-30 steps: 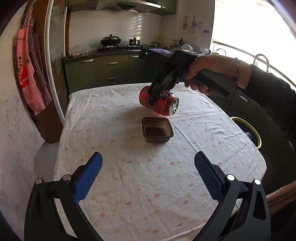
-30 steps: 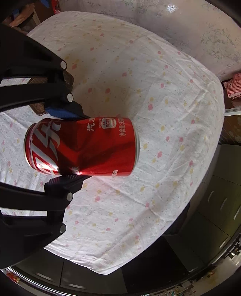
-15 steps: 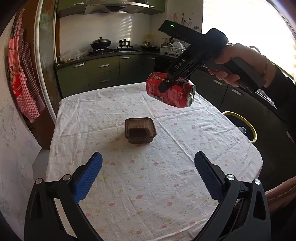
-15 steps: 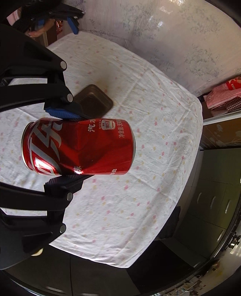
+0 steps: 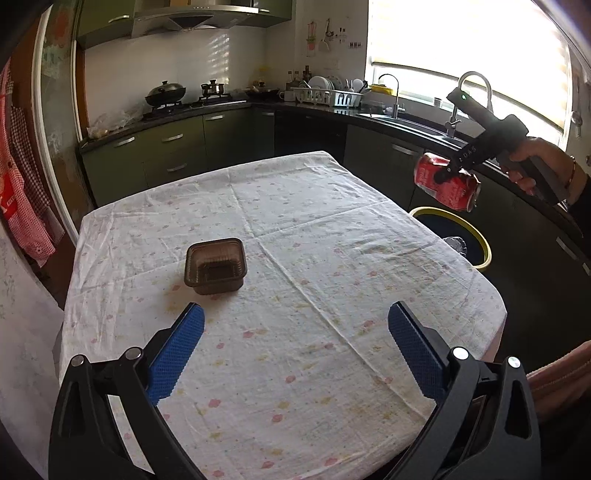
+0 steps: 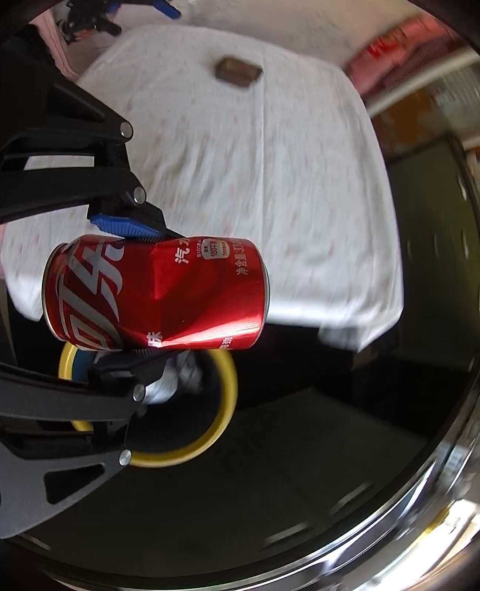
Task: Collect trash
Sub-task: 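Carry the cola can over the bin and release it, then grasp the brown plastic tray with the left gripper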
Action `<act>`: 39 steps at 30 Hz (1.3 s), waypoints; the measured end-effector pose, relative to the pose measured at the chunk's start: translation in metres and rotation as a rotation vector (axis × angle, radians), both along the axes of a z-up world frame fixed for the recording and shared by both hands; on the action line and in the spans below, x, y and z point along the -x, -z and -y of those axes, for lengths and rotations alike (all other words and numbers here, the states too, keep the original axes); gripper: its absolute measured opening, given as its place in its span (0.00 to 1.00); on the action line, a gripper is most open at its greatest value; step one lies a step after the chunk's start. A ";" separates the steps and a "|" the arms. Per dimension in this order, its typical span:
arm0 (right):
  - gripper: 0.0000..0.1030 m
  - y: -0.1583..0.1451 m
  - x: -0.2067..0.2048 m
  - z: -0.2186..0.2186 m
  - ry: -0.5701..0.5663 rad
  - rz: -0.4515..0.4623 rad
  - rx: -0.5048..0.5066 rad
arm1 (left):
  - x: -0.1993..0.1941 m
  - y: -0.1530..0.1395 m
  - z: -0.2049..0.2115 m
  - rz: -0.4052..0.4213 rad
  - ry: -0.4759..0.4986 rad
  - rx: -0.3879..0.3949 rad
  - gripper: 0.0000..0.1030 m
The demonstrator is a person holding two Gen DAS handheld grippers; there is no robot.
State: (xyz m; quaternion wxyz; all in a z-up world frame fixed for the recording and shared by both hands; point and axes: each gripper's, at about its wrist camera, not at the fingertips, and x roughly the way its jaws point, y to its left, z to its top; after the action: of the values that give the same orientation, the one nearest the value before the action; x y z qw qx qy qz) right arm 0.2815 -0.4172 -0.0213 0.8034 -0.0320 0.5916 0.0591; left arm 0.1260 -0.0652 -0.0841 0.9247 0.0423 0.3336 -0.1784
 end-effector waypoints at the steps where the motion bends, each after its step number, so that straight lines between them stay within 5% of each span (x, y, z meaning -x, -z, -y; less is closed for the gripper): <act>1: 0.47 0.007 -0.001 0.016 0.031 -0.011 0.012 | -0.001 0.001 0.004 -0.006 0.004 -0.001 0.95; 12: 0.47 0.076 -0.017 0.105 0.189 -0.129 0.104 | 0.001 0.000 0.029 0.004 0.033 -0.072 0.95; 18: 0.50 0.071 -0.015 0.117 0.251 -0.077 0.117 | -0.002 0.004 0.031 -0.009 0.035 -0.085 0.95; 28: 0.60 0.010 0.075 0.030 0.055 0.164 -0.111 | -0.015 0.015 0.019 -0.040 -0.004 -0.064 0.95; 33: 0.61 0.018 0.133 -0.032 -0.076 0.235 -0.259 | -0.028 0.020 -0.004 -0.065 -0.076 -0.051 0.95; 39: 0.61 0.050 0.163 -0.066 -0.082 0.240 -0.404 | -0.059 0.020 -0.029 -0.090 -0.158 -0.055 0.95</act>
State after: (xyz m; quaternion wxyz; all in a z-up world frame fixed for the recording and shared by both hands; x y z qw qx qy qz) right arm 0.1188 -0.3508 -0.0713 0.8550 0.0985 0.4663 0.2047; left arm 0.1847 -0.0360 -0.1038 0.9184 0.0331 0.3821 -0.0975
